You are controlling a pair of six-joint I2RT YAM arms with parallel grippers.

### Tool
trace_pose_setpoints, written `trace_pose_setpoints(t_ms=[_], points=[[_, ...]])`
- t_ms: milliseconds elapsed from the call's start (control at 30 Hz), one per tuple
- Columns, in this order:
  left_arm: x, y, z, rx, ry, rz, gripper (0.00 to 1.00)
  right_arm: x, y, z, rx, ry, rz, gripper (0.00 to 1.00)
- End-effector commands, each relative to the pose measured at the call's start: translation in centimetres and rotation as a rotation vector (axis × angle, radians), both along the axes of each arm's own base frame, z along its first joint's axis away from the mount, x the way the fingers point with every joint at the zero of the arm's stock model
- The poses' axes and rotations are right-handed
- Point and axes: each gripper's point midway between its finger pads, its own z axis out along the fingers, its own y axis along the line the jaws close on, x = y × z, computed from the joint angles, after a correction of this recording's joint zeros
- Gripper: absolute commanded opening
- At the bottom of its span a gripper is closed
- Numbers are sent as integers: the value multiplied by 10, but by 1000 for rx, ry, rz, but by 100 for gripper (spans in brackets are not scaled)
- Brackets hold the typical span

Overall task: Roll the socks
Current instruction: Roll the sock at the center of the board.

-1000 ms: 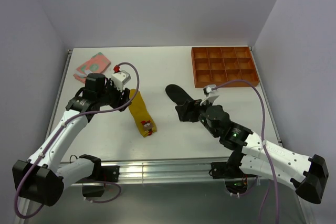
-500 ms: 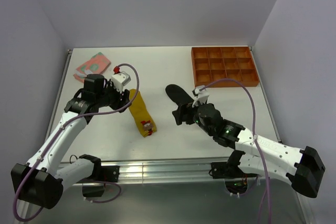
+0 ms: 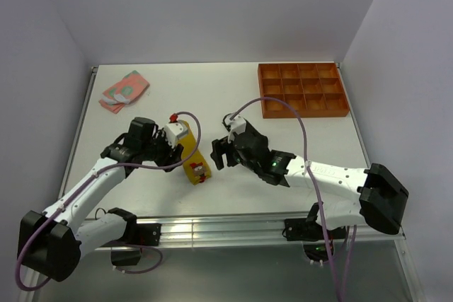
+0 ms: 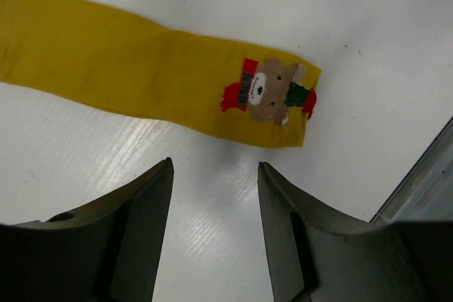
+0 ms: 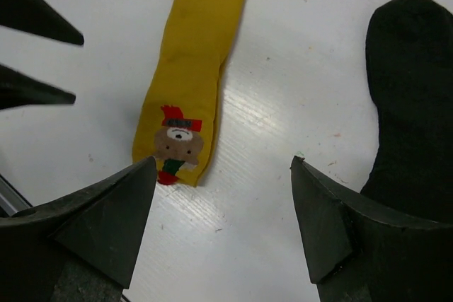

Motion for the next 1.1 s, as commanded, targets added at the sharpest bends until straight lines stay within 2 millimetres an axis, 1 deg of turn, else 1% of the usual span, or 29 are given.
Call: trace_pose_setpoints(t_ms=[0,67,100,200,267,300,367,600,667,700,767,933,1067], points=[[1,-14,6,-5,-78,-104,57,14,-6,31,81,-72,-70,84],[-5,-18,-6,32,-63,-168,57,18,-14,30,94,-57,-106,84],[-5,-17,-10,54,-67,-179,57,21,-23,32,106,-58,-133,83],[-12,-22,-28,105,-46,-249,58,22,-36,33,139,-59,-177,83],[-16,-27,-35,123,-34,-269,56,25,-43,34,158,-56,-205,83],[-16,-30,-40,127,-27,-283,56,25,-47,31,154,-51,-216,82],[-18,-36,-44,128,-25,-295,56,25,-53,30,160,-50,-239,82],[-21,-55,-52,103,-22,-327,55,25,-64,20,143,-41,-276,82],[-22,-63,-55,88,-19,-333,55,26,-67,22,147,-48,-286,82],[-25,-67,-58,83,-1,-332,55,25,-69,20,143,-46,-288,82],[-22,-74,-58,61,-1,-326,54,26,-72,23,148,-50,-295,82],[-21,-80,-62,39,13,-309,53,25,-79,24,150,-55,-306,82],[-22,-85,-59,14,9,-322,53,24,-81,23,153,-55,-309,82]])
